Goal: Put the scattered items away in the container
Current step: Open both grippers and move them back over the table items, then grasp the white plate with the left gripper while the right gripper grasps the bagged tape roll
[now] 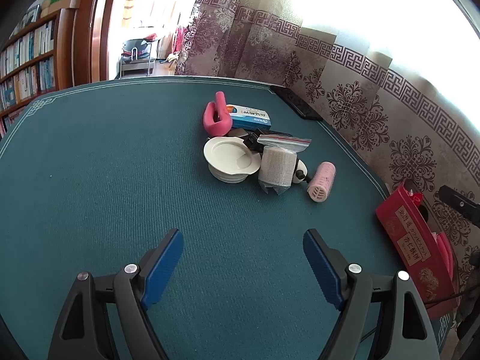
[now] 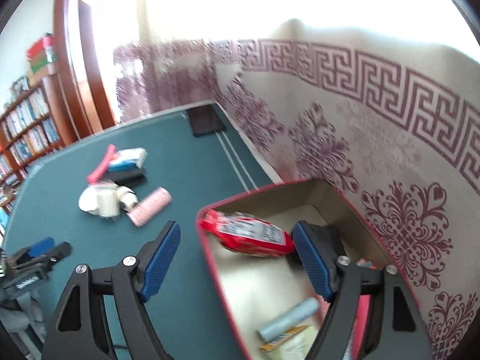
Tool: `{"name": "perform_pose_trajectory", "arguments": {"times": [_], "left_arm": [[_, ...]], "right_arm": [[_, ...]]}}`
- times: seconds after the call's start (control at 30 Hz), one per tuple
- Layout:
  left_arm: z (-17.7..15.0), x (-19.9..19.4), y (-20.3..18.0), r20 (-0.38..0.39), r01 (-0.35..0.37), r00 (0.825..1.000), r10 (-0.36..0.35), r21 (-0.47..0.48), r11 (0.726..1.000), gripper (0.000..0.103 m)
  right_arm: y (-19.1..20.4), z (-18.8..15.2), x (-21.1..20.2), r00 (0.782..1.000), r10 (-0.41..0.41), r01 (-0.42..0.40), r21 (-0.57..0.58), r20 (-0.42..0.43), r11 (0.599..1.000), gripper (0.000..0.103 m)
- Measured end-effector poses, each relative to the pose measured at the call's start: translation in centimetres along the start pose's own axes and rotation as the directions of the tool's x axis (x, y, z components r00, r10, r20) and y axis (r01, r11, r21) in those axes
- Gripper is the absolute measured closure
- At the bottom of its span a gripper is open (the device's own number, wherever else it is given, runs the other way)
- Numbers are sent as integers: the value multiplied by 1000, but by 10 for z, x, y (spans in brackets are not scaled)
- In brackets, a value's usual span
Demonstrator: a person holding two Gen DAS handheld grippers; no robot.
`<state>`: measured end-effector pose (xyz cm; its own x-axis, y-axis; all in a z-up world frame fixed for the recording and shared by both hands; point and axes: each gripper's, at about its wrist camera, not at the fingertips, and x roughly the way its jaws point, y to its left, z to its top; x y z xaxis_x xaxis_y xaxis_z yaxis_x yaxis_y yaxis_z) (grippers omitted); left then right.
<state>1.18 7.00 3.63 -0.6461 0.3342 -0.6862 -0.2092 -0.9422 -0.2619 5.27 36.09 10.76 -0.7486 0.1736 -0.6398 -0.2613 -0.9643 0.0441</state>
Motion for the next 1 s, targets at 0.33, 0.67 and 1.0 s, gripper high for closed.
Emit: {"name": "perform_pose_trajectory", "arguments": {"times": [0.33,0.67,1.0], "left_arm": [[4,4,11,2,-12,1000,12,-20,1000,19],[24,32,23,-51,-87,995,88,31,996,19],[49,75,13,-82,-101,991,109,102,990,19]], "right_arm": [[66,-23,2,978,207,-207,-119,-12,971,22],[99,-58,36,945,288,-310,-142,-158,940,22],[102,-67,50,926,321,-349,-125,-201,929,22]]}}
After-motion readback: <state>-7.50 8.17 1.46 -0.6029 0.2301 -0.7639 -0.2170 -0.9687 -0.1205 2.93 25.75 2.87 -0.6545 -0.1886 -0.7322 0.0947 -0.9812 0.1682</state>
